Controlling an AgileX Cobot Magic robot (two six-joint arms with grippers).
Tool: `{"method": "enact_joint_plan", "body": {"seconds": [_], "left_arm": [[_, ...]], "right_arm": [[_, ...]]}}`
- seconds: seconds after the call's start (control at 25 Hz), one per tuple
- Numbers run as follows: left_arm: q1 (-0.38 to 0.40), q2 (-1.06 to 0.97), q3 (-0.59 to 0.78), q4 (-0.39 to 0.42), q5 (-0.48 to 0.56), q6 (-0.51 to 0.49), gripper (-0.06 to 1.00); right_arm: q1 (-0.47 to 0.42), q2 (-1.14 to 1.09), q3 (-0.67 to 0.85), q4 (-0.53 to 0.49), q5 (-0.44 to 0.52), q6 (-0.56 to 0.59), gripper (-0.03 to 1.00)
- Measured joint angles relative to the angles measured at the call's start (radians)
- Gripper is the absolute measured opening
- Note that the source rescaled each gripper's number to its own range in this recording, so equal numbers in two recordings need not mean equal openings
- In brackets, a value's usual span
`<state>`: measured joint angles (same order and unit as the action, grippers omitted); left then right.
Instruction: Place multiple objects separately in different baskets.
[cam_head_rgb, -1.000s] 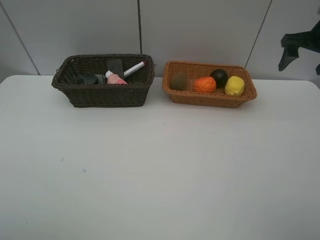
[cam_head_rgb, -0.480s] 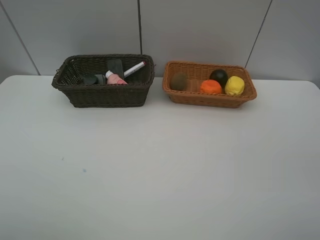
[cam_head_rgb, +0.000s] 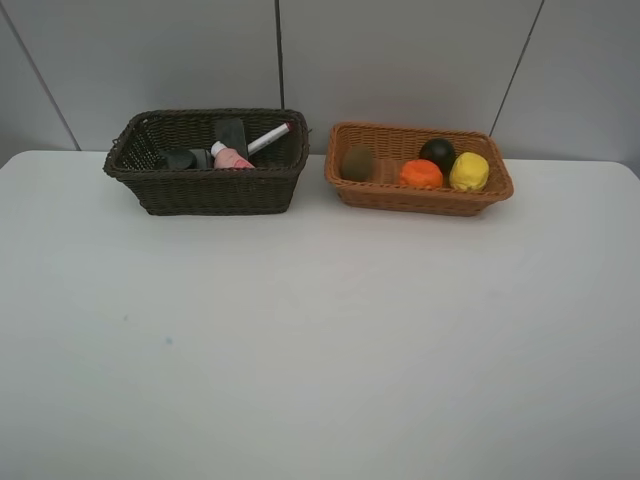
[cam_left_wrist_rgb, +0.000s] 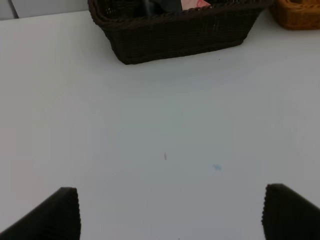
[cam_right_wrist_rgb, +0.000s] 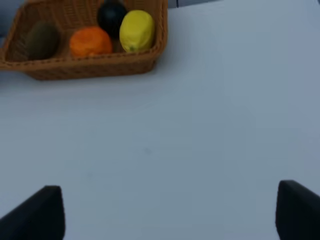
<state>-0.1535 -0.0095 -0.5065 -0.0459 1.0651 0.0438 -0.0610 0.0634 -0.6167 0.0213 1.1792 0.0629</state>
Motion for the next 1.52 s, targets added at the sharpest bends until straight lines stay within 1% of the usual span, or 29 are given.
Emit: {"method": "enact_joint_plan", "body": {"seconds": [0.08, 0.24, 0.36, 0.52, 0.6, 1.52], "left_arm": [[0.0, 0.0, 0.0, 0.0, 0.0, 0.0, 0.95], [0.0, 0.0, 0.0, 0.0, 0.0, 0.0, 0.95], [0.0, 0.0, 0.0, 0.0, 0.0, 0.0, 0.95], [0.0, 0.0, 0.0, 0.0, 0.0, 0.0, 0.95], [0.0, 0.0, 0.0, 0.0, 0.0, 0.0, 0.95], [0.0, 0.0, 0.0, 0.0, 0.0, 0.0, 0.95]], "right_arm": [[0.0, -0.058, 0.024, 0.001, 0.019, 0.0, 1.0], [0.008, -0.066, 0.05, 0.015, 0.033, -0.006, 1.0], [0.009, -0.066, 0.052, 0.019, 0.007, -0.009, 1.0], [0.01, -0.066, 0.085, 0.023, -0.085, -0.016, 1.0], [0.01, -0.066, 0.094, 0.024, -0.1, -0.016, 1.0], [0.01, -0.066, 0.097, 0.024, -0.11, -0.016, 1.0]]}}
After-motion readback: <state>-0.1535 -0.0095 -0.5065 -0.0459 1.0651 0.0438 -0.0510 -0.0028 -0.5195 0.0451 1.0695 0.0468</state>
